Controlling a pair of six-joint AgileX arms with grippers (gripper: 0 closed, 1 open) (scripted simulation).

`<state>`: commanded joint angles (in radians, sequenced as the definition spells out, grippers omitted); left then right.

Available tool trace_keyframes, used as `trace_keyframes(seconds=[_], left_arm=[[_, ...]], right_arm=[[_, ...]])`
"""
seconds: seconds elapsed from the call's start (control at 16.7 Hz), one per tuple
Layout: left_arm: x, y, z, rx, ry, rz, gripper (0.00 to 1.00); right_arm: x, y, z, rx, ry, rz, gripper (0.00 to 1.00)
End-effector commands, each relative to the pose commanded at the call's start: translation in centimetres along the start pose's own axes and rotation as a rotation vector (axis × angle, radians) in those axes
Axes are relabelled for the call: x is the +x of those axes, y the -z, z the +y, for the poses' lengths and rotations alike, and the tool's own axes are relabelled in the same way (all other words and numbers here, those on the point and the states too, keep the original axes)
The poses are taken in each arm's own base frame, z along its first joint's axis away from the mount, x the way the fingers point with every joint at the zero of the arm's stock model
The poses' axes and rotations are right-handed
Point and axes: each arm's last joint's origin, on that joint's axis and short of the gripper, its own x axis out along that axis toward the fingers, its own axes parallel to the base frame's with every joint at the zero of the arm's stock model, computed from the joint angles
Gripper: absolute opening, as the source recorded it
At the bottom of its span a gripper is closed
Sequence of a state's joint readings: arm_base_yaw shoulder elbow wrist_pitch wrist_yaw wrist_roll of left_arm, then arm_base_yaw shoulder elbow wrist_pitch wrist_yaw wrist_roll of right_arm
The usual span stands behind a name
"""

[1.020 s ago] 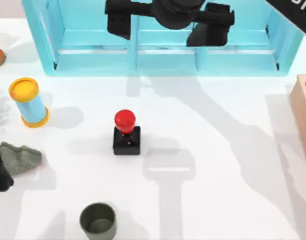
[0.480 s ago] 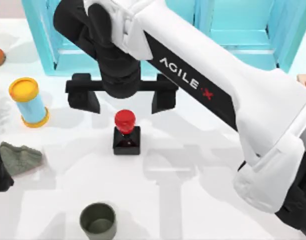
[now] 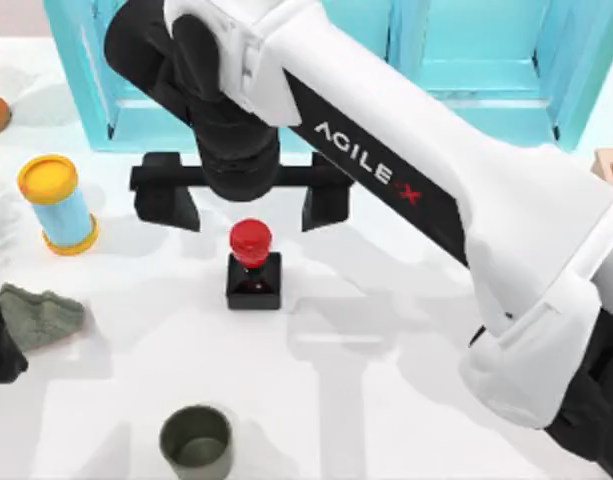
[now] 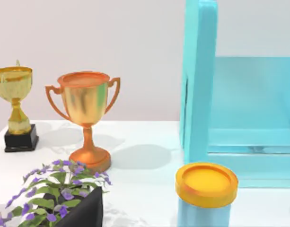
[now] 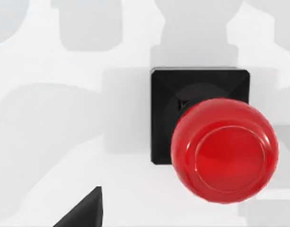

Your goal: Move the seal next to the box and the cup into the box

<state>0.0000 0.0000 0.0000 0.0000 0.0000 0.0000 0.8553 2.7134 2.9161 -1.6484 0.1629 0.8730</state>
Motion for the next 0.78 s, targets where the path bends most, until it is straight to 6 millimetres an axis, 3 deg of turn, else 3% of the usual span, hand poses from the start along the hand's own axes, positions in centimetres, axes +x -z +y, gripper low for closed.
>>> trace_keyframes(seconds=[0.6, 0.78], left_arm=[[0.0, 0.0, 0.0, 0.0, 0.0, 0.0, 1.0], [0.0, 0.0, 0.0, 0.0, 0.0, 0.0, 1.0]], right_arm=[[6.7, 0.0, 0.3, -0.002, -0.004, -0.004, 1.0], [7.4, 0.0, 0.2, -0.002, -0.002, -0.002, 1.0]])
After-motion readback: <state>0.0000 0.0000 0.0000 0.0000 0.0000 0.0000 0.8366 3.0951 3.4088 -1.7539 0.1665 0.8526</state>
